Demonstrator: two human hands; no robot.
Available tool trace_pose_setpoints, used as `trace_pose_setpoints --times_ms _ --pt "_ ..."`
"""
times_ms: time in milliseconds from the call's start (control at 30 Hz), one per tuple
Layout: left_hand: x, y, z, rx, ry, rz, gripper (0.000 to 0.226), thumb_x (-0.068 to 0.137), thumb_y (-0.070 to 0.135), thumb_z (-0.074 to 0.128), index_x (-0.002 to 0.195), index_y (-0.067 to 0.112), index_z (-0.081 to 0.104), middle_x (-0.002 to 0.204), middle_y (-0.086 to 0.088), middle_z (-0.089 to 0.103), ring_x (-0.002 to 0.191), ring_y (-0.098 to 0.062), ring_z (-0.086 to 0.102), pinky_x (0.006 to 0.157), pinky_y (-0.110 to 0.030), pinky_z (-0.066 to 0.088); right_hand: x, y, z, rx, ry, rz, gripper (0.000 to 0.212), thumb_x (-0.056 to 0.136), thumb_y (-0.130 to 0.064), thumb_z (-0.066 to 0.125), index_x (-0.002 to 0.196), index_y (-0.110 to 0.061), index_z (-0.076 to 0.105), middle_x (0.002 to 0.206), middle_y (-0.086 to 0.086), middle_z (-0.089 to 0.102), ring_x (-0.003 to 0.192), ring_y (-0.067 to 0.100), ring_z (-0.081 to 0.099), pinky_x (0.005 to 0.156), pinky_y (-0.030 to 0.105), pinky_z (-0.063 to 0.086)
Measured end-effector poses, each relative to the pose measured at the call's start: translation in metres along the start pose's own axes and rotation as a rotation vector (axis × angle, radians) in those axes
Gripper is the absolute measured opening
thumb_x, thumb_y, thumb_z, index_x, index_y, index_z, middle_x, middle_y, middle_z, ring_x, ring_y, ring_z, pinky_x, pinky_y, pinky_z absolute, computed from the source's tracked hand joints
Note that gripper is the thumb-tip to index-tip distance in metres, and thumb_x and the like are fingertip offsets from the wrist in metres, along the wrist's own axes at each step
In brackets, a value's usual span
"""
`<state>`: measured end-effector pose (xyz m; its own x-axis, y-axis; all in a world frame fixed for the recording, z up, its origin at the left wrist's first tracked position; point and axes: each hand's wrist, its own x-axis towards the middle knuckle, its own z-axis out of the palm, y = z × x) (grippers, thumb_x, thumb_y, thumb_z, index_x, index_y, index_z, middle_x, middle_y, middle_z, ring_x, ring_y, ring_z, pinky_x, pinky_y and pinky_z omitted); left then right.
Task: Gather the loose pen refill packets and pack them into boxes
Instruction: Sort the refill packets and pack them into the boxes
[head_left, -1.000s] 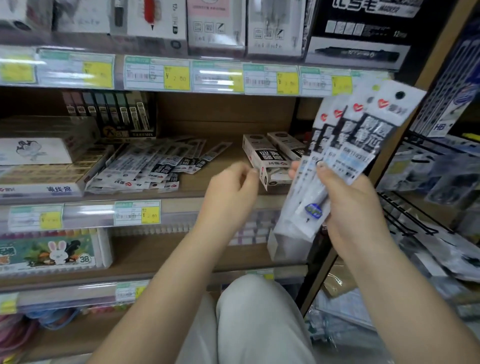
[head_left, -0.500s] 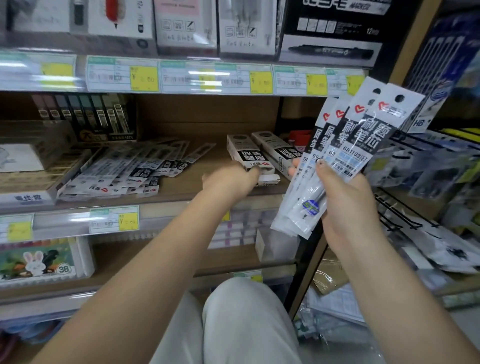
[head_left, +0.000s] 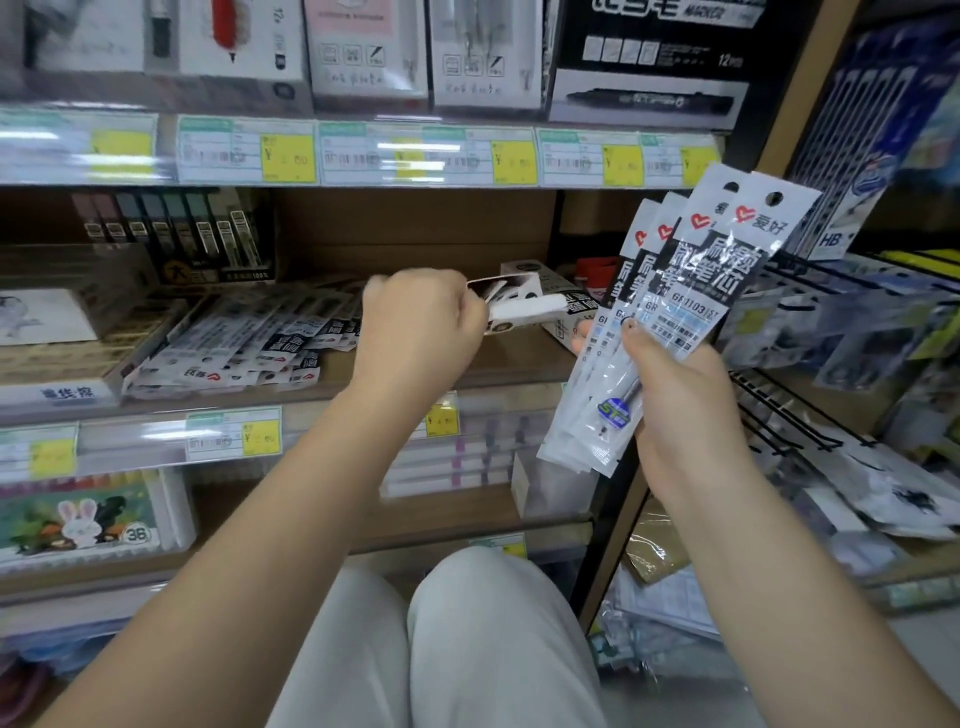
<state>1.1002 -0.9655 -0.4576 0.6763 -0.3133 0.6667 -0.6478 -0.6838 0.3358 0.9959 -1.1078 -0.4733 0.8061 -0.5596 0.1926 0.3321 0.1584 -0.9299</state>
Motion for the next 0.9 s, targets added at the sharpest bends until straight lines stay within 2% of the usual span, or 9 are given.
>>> trace_pose_setpoints --times_ms 67,133,200,333,433,533,633,767,900 --pt "-0.010 0.006 -0.019 -0.054 0.081 0.062 0.032 0.081 0.019 0.035 0.051 0.018 0.024 0.048 0.002 0.029 0.055 -0.028 0.038 0.068 -0.037 0.036 -0.003 -0.003 0.004 0.010 -0.011 0.005 0.020 0.096 -0.010 0.047 0.111 -0.013 0.060 0.087 -0.002 0.073 0.076 0.009 0.071 0.068 0.028 0.058" --pt "-0.020 0.013 -0.038 -0.096 0.126 0.118 0.035 0.083 0.016 0.040 0.051 0.019 0.025 0.047 0.003 0.029 0.052 -0.024 0.035 0.062 -0.031 0.025 -0.005 -0.006 0.007 0.003 -0.029 0.008 0.020 0.096 -0.011 0.048 0.111 -0.013 0.062 0.092 0.002 0.073 0.079 0.010 0.071 0.068 0.029 0.058" --pt "-0.030 0.021 -0.059 -0.118 0.147 0.162 0.036 0.084 0.014 0.042 0.052 0.019 0.025 0.048 0.003 0.028 0.051 -0.020 0.032 0.058 -0.030 0.020 -0.007 -0.009 0.011 -0.023 -0.045 -0.008 0.018 0.096 -0.011 0.049 0.102 -0.017 0.064 0.086 -0.002 0.074 0.080 0.010 0.071 0.068 0.028 0.057" --pt "-0.052 0.031 -0.095 -0.215 0.090 0.176 0.035 0.084 0.015 0.043 0.052 0.014 0.030 0.048 0.000 0.025 0.051 -0.016 0.033 0.048 -0.017 0.020 -0.012 -0.018 0.017 -0.048 -0.051 -0.070 0.020 0.095 -0.009 0.048 0.089 -0.023 0.061 0.067 -0.015 0.071 0.068 0.001 0.068 0.059 0.019 0.053" --pt "-0.072 0.031 -0.107 -0.363 -0.024 0.123 0.035 0.085 0.023 0.043 0.053 0.015 0.031 0.051 0.002 0.033 0.046 -0.008 0.031 0.044 -0.019 0.021 -0.017 -0.021 0.019 -0.098 -0.045 -0.086 0.014 0.095 -0.014 0.051 0.096 -0.023 0.063 0.078 -0.014 0.072 0.075 0.001 0.069 0.063 0.021 0.053" --pt "-0.087 0.028 -0.103 -0.491 -0.143 0.034 0.033 0.083 0.025 0.044 0.051 0.021 0.040 0.046 0.009 0.033 0.042 -0.002 0.032 0.042 -0.012 0.020 -0.022 -0.024 0.023 -0.109 -0.076 -0.069 0.021 0.095 -0.017 0.050 0.113 -0.014 0.061 0.095 -0.001 0.072 0.083 0.009 0.070 0.069 0.026 0.056" --pt "-0.099 0.025 -0.093 -0.590 -0.237 -0.082 0.035 0.081 0.021 0.043 0.047 0.022 0.037 0.044 0.011 0.029 0.041 -0.001 0.028 0.042 -0.012 0.019 -0.026 -0.025 0.028 -0.049 -0.085 -0.074 0.020 0.096 -0.013 0.048 0.113 -0.010 0.059 0.086 -0.001 0.072 0.076 0.008 0.070 0.067 0.026 0.056" --pt "-0.110 0.024 -0.083 -0.687 -0.324 -0.200 0.035 0.078 0.023 0.045 0.045 0.020 0.035 0.043 0.012 0.025 0.040 -0.002 0.023 0.041 -0.013 0.019 -0.033 -0.030 0.033 0.071 -0.098 -0.117 0.013 0.096 -0.011 0.048 0.094 -0.016 0.059 0.068 -0.007 0.071 0.068 0.006 0.069 0.065 0.025 0.056" --pt "-0.114 0.027 -0.086 -0.786 -0.308 -0.250 0.034 0.078 0.023 0.046 0.045 0.018 0.035 0.044 0.012 0.026 0.041 -0.002 0.023 0.041 -0.014 0.019 -0.037 -0.041 0.038 0.233 -0.142 -0.112 0.010 0.095 -0.013 0.048 0.094 -0.014 0.057 0.064 -0.007 0.068 0.065 0.008 0.067 0.062 0.025 0.053"
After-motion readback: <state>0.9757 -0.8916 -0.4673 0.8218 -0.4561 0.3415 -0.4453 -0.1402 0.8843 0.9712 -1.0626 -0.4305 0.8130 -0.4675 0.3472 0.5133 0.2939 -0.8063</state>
